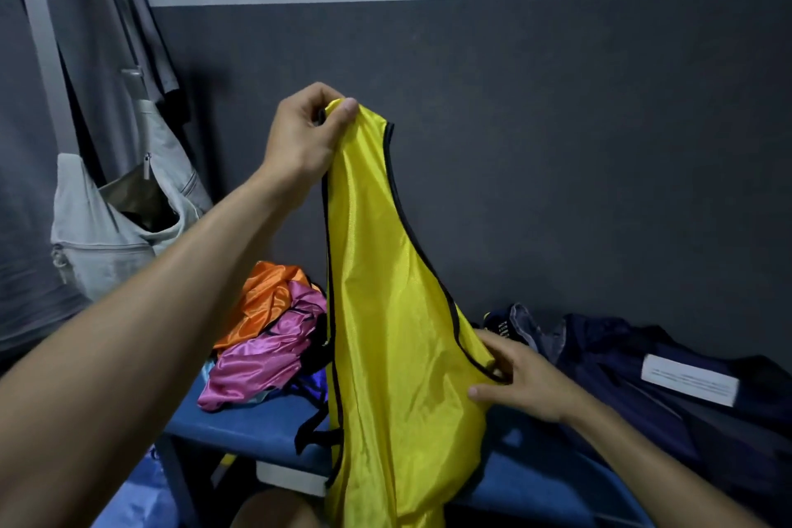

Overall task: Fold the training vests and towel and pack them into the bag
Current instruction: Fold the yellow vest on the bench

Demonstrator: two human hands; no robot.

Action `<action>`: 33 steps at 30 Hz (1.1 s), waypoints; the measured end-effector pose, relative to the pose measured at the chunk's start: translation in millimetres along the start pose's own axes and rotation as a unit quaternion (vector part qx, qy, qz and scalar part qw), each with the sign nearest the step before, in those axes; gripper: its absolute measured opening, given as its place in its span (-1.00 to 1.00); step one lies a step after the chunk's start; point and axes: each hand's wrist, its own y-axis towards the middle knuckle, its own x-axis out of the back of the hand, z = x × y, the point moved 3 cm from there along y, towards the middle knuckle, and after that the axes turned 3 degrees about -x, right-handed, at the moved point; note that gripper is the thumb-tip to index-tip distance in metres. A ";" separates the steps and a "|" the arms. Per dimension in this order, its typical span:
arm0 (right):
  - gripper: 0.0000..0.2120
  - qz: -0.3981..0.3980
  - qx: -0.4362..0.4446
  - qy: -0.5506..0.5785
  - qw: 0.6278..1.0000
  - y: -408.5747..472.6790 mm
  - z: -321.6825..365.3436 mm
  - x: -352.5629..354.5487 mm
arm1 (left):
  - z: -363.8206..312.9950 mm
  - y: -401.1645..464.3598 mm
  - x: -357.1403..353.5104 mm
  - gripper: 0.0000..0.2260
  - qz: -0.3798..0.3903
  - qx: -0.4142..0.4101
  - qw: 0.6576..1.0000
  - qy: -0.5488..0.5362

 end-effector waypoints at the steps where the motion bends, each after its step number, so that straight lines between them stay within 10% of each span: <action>1: -0.26 -0.009 0.004 0.015 1.000 -3.1 -5.8 3.5 | 2.1 0.7 2.3 -0.80 -0.006 0.004 1.000 0.006; 10: -0.33 -0.214 -0.023 0.082 0.973 -14.9 -10.5 63.8 | 22.9 -0.1 22.0 -0.89 0.010 0.007 1.000 0.026; 17: -0.42 -0.132 -0.060 -0.251 0.957 -7.5 24.1 110.9 | 19.7 -0.9 32.7 -0.91 0.002 0.003 0.999 0.040; 21: -0.46 -0.074 -0.096 -0.445 0.887 7.0 50.9 138.7 | 16.6 -0.6 33.5 -0.88 0.015 0.002 0.998 0.058; 33: -0.91 -0.099 0.007 -0.528 0.843 38.9 154.2 164.4 | -8.1 0.8 15.4 -0.80 0.297 0.017 0.935 0.191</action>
